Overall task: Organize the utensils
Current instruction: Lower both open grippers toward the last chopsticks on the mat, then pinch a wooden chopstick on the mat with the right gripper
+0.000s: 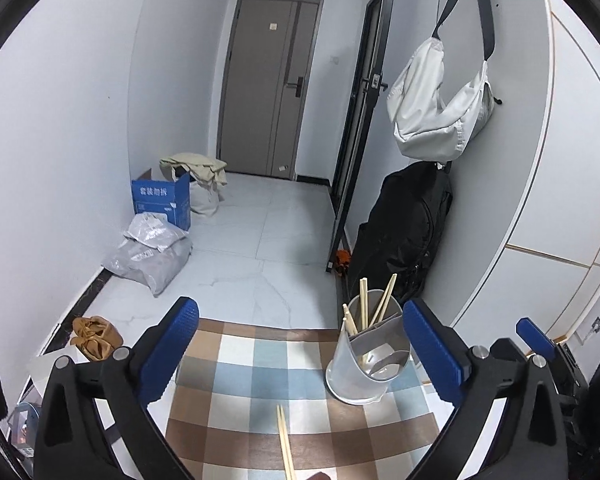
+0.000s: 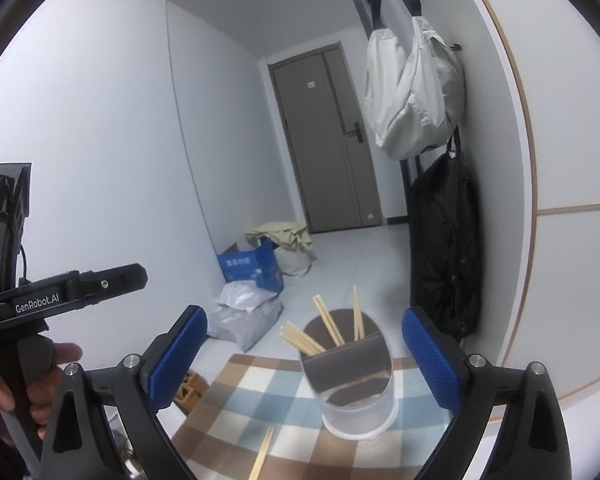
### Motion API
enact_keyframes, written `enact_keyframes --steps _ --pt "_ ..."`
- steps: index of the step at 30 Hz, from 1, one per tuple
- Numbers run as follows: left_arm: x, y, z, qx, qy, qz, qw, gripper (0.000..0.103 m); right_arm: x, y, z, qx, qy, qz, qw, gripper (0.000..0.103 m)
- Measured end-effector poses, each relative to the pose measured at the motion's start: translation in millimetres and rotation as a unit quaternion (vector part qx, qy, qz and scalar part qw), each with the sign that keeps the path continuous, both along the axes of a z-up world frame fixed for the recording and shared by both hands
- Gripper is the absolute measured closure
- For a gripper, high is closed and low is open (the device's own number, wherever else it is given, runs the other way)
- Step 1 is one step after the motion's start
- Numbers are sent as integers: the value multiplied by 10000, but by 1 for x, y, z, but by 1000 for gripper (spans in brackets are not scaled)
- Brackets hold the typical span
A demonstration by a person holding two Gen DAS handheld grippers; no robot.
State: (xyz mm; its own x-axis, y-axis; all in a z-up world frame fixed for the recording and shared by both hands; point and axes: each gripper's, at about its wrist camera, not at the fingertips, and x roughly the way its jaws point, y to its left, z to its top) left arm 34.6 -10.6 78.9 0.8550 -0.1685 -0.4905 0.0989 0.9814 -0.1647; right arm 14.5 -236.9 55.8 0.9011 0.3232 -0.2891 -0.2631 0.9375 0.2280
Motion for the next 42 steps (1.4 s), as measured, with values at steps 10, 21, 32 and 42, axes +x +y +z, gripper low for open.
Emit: enact_keyframes --steps 10,21,32,42 --pt "-17 7 -38 94 -129 202 9997 1 -27 18 -40 -145 -99 -132 9998 0" --pt "-14 23 -89 165 167 271 9994 1 -19 35 -85 -401 359 -8 9985 0" --pt "4 56 -111 -95 739 521 9959 1 13 66 -128 -805 1393 348 9864 31" --pt "18 90 -127 -327 1110 792 9901 1 55 106 -168 -1289 2439 781 9580 58"
